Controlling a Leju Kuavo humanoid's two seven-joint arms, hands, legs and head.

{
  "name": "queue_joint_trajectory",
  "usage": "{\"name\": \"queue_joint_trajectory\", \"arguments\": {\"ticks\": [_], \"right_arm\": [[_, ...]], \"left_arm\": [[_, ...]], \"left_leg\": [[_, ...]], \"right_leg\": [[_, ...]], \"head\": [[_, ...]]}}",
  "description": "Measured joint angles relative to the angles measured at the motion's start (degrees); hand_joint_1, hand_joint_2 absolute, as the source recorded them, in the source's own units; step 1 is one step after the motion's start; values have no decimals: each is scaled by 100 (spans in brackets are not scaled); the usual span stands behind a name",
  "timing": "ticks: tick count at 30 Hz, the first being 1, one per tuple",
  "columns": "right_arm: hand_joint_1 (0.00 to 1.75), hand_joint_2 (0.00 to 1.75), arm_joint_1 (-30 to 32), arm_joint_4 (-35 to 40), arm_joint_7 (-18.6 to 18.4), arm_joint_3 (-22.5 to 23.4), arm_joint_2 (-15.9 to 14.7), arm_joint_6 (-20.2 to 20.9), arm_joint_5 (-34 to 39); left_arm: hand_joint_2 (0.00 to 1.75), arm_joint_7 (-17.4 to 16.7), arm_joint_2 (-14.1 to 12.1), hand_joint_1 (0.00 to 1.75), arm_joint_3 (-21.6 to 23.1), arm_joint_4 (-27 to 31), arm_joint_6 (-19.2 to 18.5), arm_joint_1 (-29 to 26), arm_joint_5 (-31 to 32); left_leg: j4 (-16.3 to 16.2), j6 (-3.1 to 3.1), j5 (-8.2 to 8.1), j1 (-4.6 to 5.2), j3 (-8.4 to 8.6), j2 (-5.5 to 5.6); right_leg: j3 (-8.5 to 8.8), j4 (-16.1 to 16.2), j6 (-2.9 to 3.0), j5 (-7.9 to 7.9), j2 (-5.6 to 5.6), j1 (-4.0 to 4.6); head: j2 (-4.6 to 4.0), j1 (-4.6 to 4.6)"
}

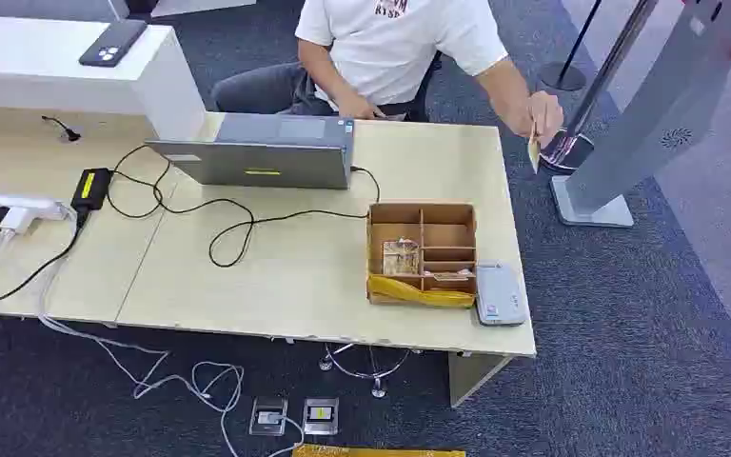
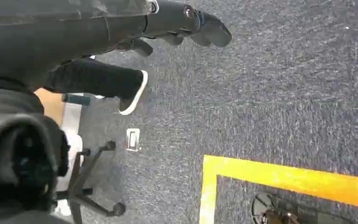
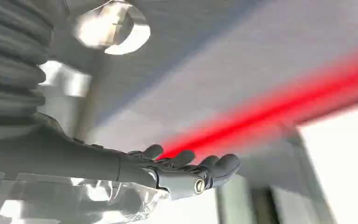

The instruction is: Pass the card to the sensor for recognition and then transmit it.

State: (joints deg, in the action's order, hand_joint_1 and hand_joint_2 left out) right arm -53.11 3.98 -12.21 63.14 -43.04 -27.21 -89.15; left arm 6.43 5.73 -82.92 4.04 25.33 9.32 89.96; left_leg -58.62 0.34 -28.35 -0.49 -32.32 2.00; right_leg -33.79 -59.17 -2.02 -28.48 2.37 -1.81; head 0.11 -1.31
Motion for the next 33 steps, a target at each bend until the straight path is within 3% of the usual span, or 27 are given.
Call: {"name": "queue_joint_trajectory", "arguments": {"ticks": [7,12,18,26,28,30,31,32,33], "right_arm": [[0,175,-1721,-50,726,-1554,116,-157,-2],[0,175,-2261,-79,994,-2532,500,-127,-2],[0,175,-2487,-103,1075,-4024,1553,-76,-4],[0,175,-2167,-103,1359,-5148,2850,-167,19],[0,175,-1738,117,972,-5452,2951,777,526],[0,175,-1124,755,-259,-6011,2631,2353,2125],[0,175,-845,1165,-954,-6394,2375,2931,2959],[0,175,-591,1918,-1560,-6938,2108,3199,3793],[0,175,-456,2630,-1682,-7266,1989,3051,4139]], "left_arm": [[0,142,2,0,105,0,26,7,0],[0,144,2,0,144,0,28,5,0],[0,148,2,0,278,0,44,23,0],[0,144,-2,0,371,0,50,24,0],[0,131,-4,0,380,0,50,32,0],[0,124,-18,0,385,2,52,1,0],[0,124,-20,0,402,4,52,-13,0],[0,124,-22,0,413,4,52,-57,0],[0,122,-37,0,415,7,55,-111,-2]], "left_leg": [[0,-4,5,-6,-9,23],[1,-5,7,-11,-24,27],[1,-18,16,-25,-12,21],[0,-30,25,-40,-12,38],[-7,-32,24,-53,35,52],[-12,-30,23,-59,34,92],[-12,-23,28,-42,-3,122],[-9,-12,36,-24,-57,107],[-6,-17,33,-10,-84,29]], "right_leg": [[0,-6,1,-1,-26,6],[0,-11,1,-1,-30,8],[-1,-13,7,3,-18,24],[-11,-14,15,-1,-28,40],[6,14,17,-3,-38,60],[57,29,14,-3,-62,67],[40,25,10,-1,-104,43],[-2,7,0,10,-85,17],[-67,-11,-1,27,-5,-4]], "head": [[0,2],[0,2],[0,11],[0,0],[0,18],[0,2],[0,7],[0,-2],[2,-9]]}}
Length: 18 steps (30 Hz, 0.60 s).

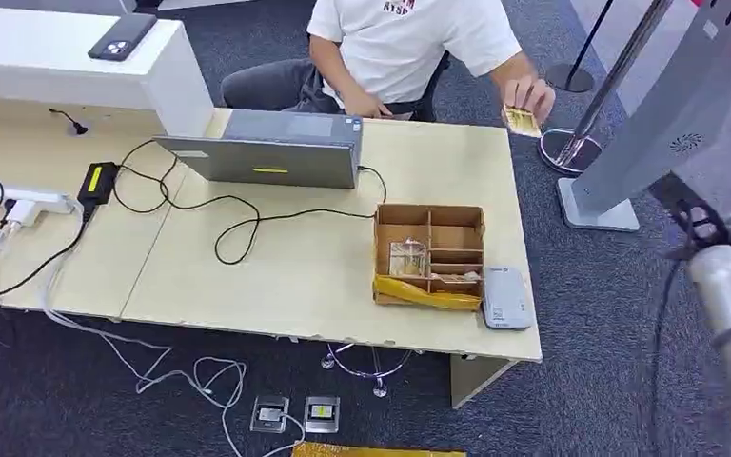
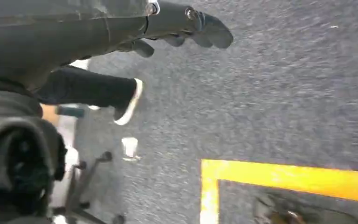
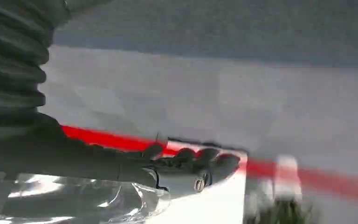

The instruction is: Pass the card to the sensor for recognition and then transmit it.

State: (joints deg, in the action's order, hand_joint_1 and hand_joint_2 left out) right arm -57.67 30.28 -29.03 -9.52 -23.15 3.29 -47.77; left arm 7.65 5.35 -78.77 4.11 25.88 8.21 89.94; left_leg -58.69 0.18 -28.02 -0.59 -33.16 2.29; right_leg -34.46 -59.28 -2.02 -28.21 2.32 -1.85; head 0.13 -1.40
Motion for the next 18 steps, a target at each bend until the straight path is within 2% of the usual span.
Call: {"name": "queue_joint_trajectory", "arguments": {"ticks": [1,2,3,8,13,18], "right_arm": [[0,175,46,603,51,-299,-15,-197,5],[0,175,73,1143,90,-592,3,-331,-41],[0,175,93,1489,94,-894,-19,-369,-41],[0,175,403,2731,55,-1906,-214,-469,93],[0,175,398,3423,-100,-2692,-347,-718,397],[0,175,376,3803,-113,-3203,-397,-880,532]], "left_arm": [[0,-7,-33,0,0,0,0,-38,0],[0,-15,-44,0,6,0,0,-31,0],[0,-22,-57,0,15,2,0,23,2],[0,-26,-20,0,109,2,2,130,7],[0,-39,2,0,111,2,11,76,2],[0,-46,-4,0,111,2,15,77,2]], "left_leg": [[2,-26,-22,11,-11,-127],[3,-19,-38,14,2,-209],[2,-6,-48,10,38,-246],[2,-12,-6,-15,29,-104],[2,-18,-2,-25,19,-71],[2,-20,-1,-25,16,-62]], "right_leg": [[-47,-4,19,25,123,-13],[-61,-2,8,37,207,-14],[-56,2,8,36,237,-7],[-22,3,10,26,84,24],[-19,4,14,24,56,36],[-18,3,16,23,41,36]], "head": [[-2,9],[-2,65],[-2,90],[-2,79],[0,79],[0,81]]}}
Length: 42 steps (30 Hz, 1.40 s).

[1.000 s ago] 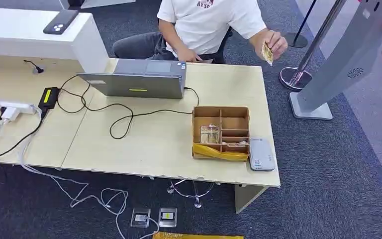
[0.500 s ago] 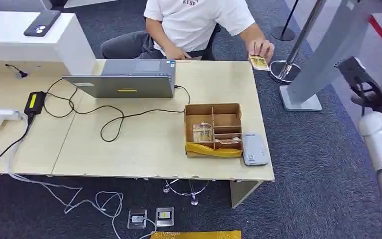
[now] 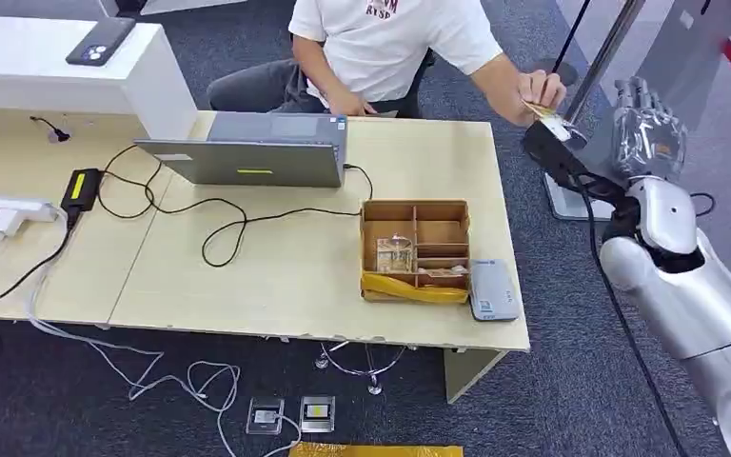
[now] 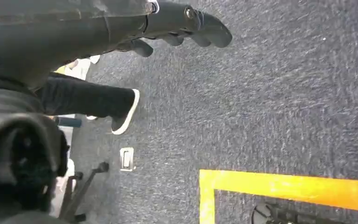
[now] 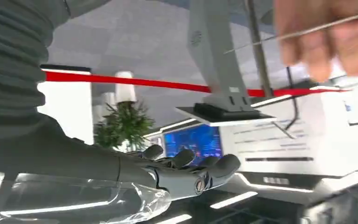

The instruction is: Pass the card to the sensor for recognition and then transmit it.

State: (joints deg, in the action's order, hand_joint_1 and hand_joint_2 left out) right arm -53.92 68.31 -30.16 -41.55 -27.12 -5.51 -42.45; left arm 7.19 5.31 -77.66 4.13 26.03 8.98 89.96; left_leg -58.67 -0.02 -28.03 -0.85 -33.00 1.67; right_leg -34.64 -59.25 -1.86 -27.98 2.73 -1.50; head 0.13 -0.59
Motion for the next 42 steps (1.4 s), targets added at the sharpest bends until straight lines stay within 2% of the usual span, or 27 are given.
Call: {"name": "queue_joint_trajectory", "arguments": {"ticks": [12,18,19,20,21,22,42], "right_arm": [[0,175,-113,297,109,-765,-31,-221,101],[0,175,-197,295,146,-1025,85,-345,98],[35,175,-207,295,146,-1058,98,-347,98],[154,175,-217,295,149,-1090,109,-352,98],[157,175,-225,295,149,-1136,120,-354,98],[175,175,-232,293,147,-1175,125,-354,98],[175,175,-412,220,190,-1663,216,-236,151]], "left_arm": [[0,-28,0,0,0,0,0,-2,0],[0,-50,0,0,0,0,-2,-1,0],[0,-50,0,0,0,0,-2,-1,0],[0,-50,0,0,0,0,-2,-2,0],[0,-50,0,0,0,0,-4,-2,0],[0,-50,0,0,0,0,-7,-2,0],[0,-70,-2,0,-4,0,-26,-2,-2]], "left_leg": [[0,0,0,-1,-7,10],[0,-5,3,-3,-7,17],[0,-5,4,-3,-8,20],[0,-5,4,-3,-8,20],[0,-5,4,-3,-8,21],[0,-5,4,-3,-9,22],[0,-6,4,-4,-10,25]], "right_leg": [[0,0,1,-1,-9,0],[0,-1,3,-2,-12,3],[1,-1,5,-3,-16,3],[0,-1,5,-4,-20,3],[1,-1,6,-4,-24,3],[1,-1,6,-4,-26,3],[1,0,7,-5,-31,4]], "head": [[-2,0],[-2,0],[0,-4],[0,-2],[-2,-2],[-2,-2],[-2,-2]]}}
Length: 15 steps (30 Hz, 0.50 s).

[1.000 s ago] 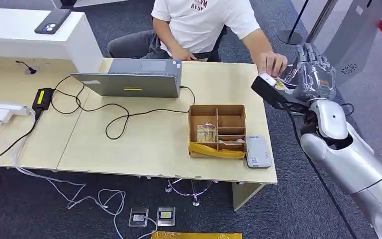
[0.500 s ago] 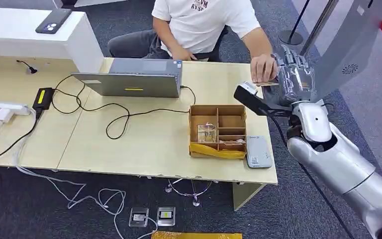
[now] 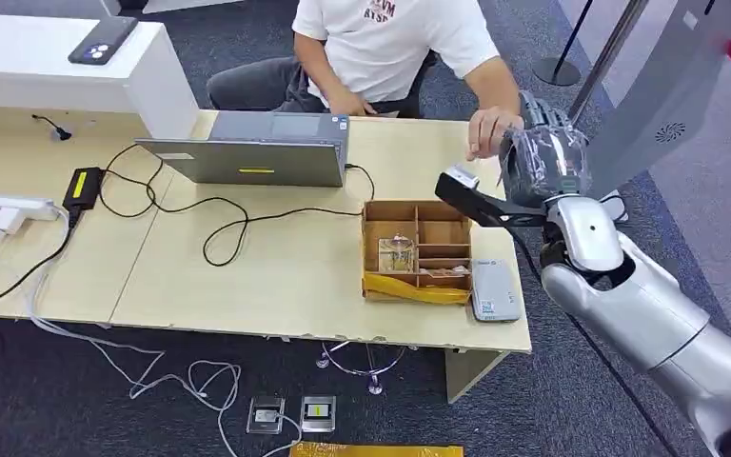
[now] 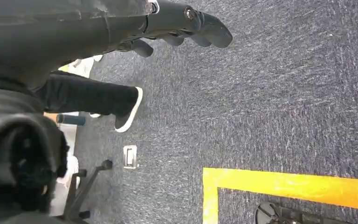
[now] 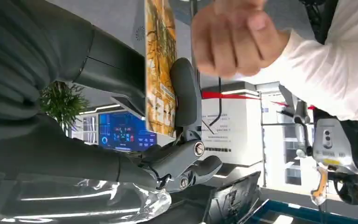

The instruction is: Pass the card to the sensor for recognition and then transmit it.

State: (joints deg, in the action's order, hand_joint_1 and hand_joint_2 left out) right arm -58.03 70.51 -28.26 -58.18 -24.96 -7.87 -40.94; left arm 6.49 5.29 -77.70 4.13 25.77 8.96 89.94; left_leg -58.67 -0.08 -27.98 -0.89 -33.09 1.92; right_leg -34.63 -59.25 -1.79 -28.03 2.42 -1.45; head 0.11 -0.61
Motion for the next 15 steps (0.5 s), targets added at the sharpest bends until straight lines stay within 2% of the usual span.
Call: {"name": "queue_joint_trajectory", "arguments": {"ticks": [15], "right_arm": [[175,175,22,-87,24,-31,24,-53,164]], "left_arm": [[0,2,2,0,0,0,11,-2,-37]], "left_leg": [[0,0,0,0,1,0]], "right_leg": [[-2,1,0,0,0,0]], "head": [[0,0]]}}
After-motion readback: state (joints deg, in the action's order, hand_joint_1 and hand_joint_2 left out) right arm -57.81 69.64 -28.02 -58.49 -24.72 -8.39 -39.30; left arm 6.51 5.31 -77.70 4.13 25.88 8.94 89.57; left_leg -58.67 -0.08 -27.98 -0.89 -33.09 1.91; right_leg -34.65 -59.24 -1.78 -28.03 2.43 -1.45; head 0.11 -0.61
